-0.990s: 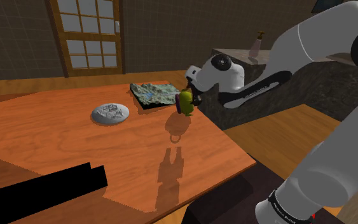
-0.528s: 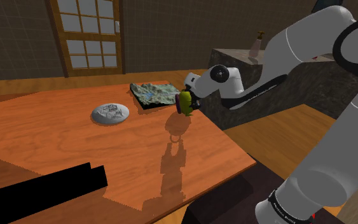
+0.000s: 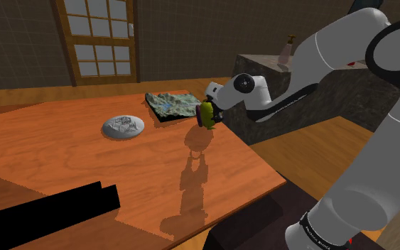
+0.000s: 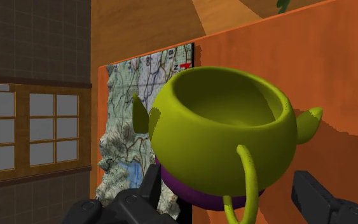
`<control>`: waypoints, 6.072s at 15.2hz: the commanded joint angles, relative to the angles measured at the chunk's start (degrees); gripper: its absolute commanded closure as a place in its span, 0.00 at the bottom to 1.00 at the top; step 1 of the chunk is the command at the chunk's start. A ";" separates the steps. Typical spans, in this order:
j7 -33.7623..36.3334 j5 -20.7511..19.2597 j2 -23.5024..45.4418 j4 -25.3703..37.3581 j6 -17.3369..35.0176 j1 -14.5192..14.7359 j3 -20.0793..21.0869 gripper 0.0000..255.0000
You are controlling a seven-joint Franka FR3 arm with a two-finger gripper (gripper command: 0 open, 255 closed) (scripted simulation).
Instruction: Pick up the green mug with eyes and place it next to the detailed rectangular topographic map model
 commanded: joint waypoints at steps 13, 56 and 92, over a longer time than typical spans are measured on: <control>-5.23 5.10 -1.89 -0.67 -0.39 -0.06 0.23 1.00; -48.46 48.46 -22.63 3.33 -21.05 7.89 -0.17 1.00; -11.35 12.84 -11.58 -8.36 -2.62 -3.70 6.45 1.00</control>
